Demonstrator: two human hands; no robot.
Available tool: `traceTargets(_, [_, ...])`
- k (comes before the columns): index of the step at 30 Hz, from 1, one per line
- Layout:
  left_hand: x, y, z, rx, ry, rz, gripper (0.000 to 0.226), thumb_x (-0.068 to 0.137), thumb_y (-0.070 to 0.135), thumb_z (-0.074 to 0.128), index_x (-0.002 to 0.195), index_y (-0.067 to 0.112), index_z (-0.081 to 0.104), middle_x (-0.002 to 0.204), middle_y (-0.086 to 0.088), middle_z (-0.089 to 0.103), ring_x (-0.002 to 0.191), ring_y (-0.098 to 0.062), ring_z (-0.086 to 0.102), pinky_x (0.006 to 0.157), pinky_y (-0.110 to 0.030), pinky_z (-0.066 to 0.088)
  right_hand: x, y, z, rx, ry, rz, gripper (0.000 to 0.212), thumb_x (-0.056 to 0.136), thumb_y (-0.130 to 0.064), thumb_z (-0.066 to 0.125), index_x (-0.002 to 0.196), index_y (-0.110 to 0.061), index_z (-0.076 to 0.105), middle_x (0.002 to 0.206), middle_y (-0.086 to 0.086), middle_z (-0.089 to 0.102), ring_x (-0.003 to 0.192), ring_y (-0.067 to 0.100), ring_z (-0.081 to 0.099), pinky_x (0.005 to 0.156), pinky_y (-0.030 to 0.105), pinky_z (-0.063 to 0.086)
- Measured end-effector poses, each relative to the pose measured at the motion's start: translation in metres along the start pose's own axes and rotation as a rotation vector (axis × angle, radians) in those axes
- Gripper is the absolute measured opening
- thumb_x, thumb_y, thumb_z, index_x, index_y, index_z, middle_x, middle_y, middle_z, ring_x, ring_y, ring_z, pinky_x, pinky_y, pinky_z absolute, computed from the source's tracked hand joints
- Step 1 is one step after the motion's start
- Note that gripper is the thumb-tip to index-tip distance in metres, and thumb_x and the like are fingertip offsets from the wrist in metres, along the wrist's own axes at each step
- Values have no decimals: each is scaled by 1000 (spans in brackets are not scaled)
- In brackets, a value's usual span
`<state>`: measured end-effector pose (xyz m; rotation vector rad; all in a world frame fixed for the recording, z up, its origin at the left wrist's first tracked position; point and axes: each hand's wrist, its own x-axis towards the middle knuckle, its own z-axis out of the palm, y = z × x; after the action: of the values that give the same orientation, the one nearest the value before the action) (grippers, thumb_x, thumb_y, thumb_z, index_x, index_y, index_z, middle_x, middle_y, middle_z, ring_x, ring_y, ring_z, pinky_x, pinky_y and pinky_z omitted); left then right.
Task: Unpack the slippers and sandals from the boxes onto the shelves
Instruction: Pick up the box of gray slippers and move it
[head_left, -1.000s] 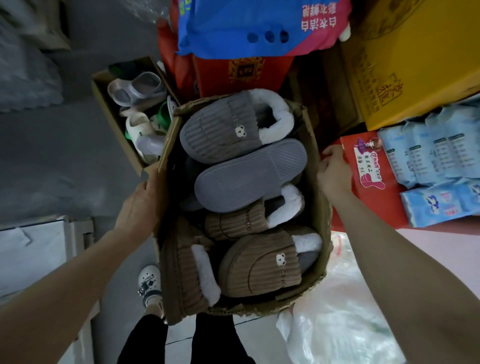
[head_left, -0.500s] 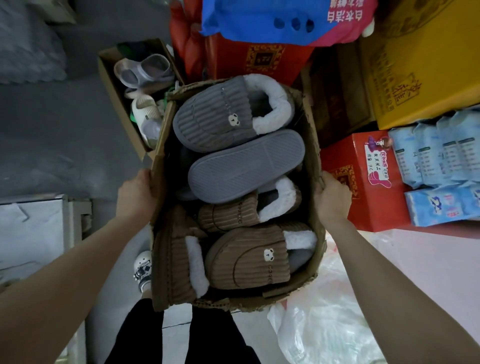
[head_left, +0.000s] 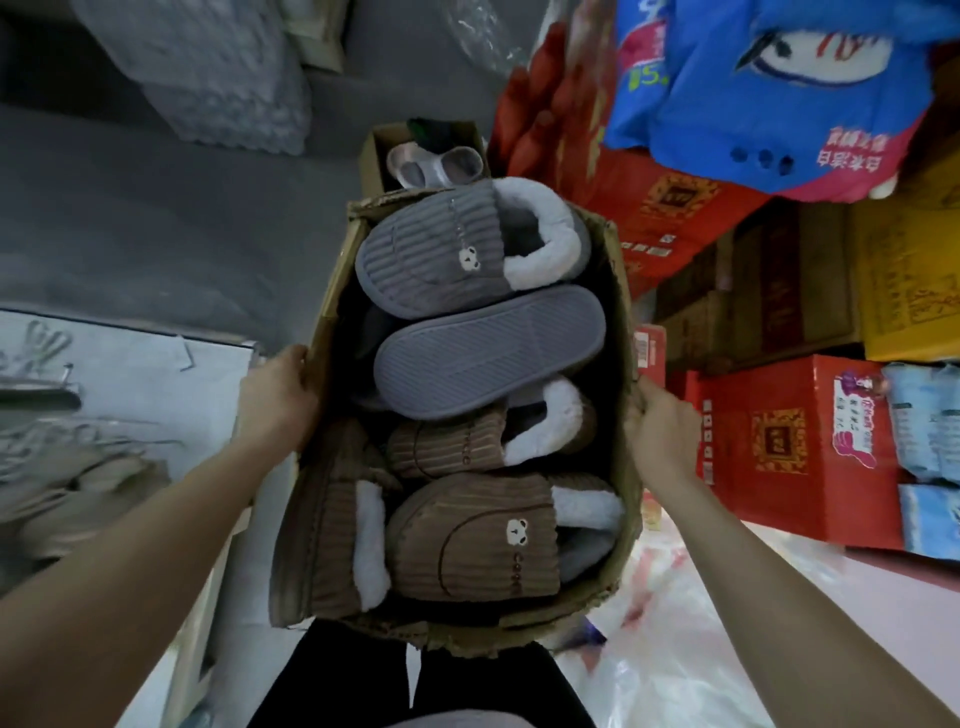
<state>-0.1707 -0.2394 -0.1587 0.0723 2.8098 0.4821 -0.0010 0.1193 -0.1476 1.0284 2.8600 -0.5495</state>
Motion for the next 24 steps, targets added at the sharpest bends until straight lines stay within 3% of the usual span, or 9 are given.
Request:
traceTargets(3, [21,-29,-18,-12,34,-71,15,87,13,54,96,4,63,89,-29,66,82,-48,60,67,-45,46,13,-48,2,-27,14,-31,21,88,-3,55,100,-9,71,83,24,69,74,47,61,62,33,28])
traceTargets(10, [88,-70,-69,-74,106,-139,19,82,4,51,97,3,65,85,-29,65,78,-46,60,61,-41,43,70,-145,9,-7,61,-134,21,80,-1,56,95,-10,67,81,22,69,76,46,62,61,39,39])
traceTargets(17, [166,-70,-104,-116,195,-250,34,82,5,52,113,8,64,100,-29,66,93,-49,60,77,-50,50,159,-220,-1,9,111,-206,18,85,-5,53,93,-12,67,82,20,69,79,44,62,65,40,41])
traceTargets(24, [266,-75,-129,-138,168,-315,19,80,12,55,97,14,64,88,-24,67,82,-45,61,67,-45,50,286,-294,10,9,71,-275,20,85,-12,51,94,-17,68,81,19,70,80,45,62,68,43,47])
